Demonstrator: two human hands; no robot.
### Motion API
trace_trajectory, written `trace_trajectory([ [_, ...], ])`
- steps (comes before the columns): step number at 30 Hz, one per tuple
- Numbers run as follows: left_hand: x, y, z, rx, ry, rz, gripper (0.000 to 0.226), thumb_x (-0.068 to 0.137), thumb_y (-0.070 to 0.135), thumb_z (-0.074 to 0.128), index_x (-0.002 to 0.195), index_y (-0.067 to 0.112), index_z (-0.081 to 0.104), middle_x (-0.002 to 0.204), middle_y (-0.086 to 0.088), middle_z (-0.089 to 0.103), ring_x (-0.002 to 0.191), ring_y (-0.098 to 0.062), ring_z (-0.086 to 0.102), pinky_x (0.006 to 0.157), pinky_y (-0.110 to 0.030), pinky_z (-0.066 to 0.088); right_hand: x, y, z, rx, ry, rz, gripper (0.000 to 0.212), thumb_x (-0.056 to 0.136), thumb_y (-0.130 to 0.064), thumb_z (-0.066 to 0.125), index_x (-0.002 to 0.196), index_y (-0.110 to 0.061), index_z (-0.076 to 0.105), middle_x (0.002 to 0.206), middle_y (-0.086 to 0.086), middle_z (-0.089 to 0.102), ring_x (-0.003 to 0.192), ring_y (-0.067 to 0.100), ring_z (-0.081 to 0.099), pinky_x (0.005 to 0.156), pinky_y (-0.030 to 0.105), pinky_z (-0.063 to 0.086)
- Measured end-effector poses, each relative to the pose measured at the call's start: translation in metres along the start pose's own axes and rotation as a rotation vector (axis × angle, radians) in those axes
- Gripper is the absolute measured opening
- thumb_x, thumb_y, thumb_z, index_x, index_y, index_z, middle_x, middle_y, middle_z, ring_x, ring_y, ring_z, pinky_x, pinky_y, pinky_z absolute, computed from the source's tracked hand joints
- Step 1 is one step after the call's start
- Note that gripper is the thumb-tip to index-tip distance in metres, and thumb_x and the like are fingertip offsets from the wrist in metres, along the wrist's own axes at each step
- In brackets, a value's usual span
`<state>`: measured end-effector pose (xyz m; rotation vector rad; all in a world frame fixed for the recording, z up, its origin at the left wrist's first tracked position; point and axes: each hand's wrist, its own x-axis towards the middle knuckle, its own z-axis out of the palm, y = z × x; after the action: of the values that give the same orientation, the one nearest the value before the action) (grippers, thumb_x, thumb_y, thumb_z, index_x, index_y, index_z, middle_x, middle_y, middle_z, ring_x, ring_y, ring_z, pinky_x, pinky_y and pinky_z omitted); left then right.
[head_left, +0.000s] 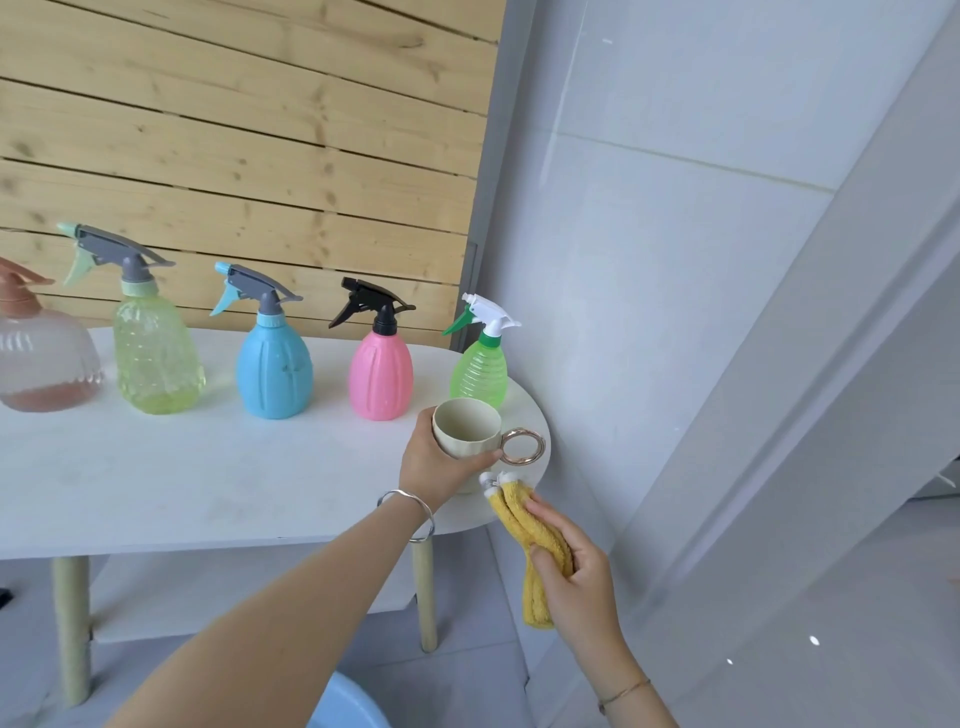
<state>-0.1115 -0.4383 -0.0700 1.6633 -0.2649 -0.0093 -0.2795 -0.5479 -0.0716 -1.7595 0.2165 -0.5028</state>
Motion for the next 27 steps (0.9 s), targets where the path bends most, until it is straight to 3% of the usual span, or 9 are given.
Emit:
trace_trajectory([
  [6,0.003,-0.006,0.01,0.004,-0.018,-0.021,0.079,0.055,0.026,0.094,0.117,0.024,0.046,0.108,0.009,0.061,0.104,-0.014,0.06,0.078,-0.019,0.043,-0.002,-0.003,0.003,-0.011,-0.002,-0.001,0.053,0.085,0.011,0.05,0.113,-0.031,0.065,0.118,-0.025,0.064,0.114,-0.003,0.056,0.092,0.013,0.045],
  [10,-0.002,-0.004,-0.003,0.02,-0.048,-0.016,0.091,0.062,0.036,0.09,0.135,0.019,0.04,0.126,0.009,0.052,0.118,-0.012,0.051,0.094,-0.023,0.041,-0.003,-0.007,0.01,0.016,-0.003,0.004,0.053,0.086,0.011,0.05,0.113,-0.032,0.065,0.115,-0.025,0.065,0.111,-0.004,0.058,0.086,0.009,0.045],
  [14,-0.012,0.003,-0.062,0.024,0.069,-0.027,0.067,0.087,0.05,0.063,0.141,0.018,0.038,0.133,0.005,0.048,0.125,-0.018,0.046,0.094,-0.025,0.033,-0.003,-0.013,0.036,0.023,-0.063,-0.016,0.054,0.086,0.011,0.049,0.118,-0.029,0.064,0.12,-0.019,0.064,0.114,0.001,0.058,0.09,0.015,0.046],
  [17,-0.029,0.003,-0.122,0.07,0.127,0.024,0.065,0.084,0.06,0.05,0.135,0.02,0.044,0.128,0.006,0.052,0.123,-0.015,0.048,0.096,-0.027,0.034,0.006,-0.016,0.072,-0.07,-0.15,-0.09,0.052,0.084,0.01,0.049,0.123,-0.023,0.063,0.128,-0.019,0.059,0.121,-0.005,0.05,0.098,0.012,0.04],
  [19,-0.045,-0.001,-0.162,0.253,0.142,0.091,0.056,0.089,0.058,0.048,0.133,0.022,0.047,0.124,0.009,0.056,0.118,-0.012,0.049,0.093,-0.028,0.037,0.017,-0.015,0.1,-0.209,-0.144,-0.144,0.05,0.083,0.005,0.051,0.126,-0.019,0.061,0.13,-0.021,0.054,0.121,-0.008,0.047,0.101,0.011,0.036],
  [23,-0.074,-0.02,-0.242,0.651,0.127,0.108,0.05,0.094,0.058,0.038,0.129,0.028,0.054,0.127,0.014,0.057,0.124,-0.01,0.044,0.096,-0.032,0.041,0.037,0.002,0.155,-0.497,-0.1,-0.125,0.047,0.087,-0.007,0.052,0.134,-0.013,0.053,0.144,0.001,0.045,0.136,0.016,0.036,0.11,0.022,0.027],
  [25,-0.085,-0.03,-0.273,0.703,0.128,0.066,0.05,0.093,0.055,0.036,0.129,0.026,0.056,0.131,0.01,0.056,0.129,-0.011,0.041,0.099,-0.027,0.036,0.044,0.013,0.176,-0.64,-0.057,-0.129,0.047,0.088,-0.009,0.05,0.136,-0.01,0.049,0.149,0.01,0.037,0.141,0.026,0.028,0.116,0.033,0.022],
  [27,-0.095,-0.035,-0.291,0.71,0.146,0.056,0.045,0.095,0.047,0.039,0.128,0.023,0.057,0.127,0.009,0.056,0.129,-0.013,0.042,0.098,-0.024,0.033,0.046,0.015,0.19,-0.668,0.015,-0.098,0.048,0.088,-0.007,0.05,0.136,-0.006,0.048,0.149,0.015,0.036,0.14,0.031,0.027,0.117,0.036,0.02],
])
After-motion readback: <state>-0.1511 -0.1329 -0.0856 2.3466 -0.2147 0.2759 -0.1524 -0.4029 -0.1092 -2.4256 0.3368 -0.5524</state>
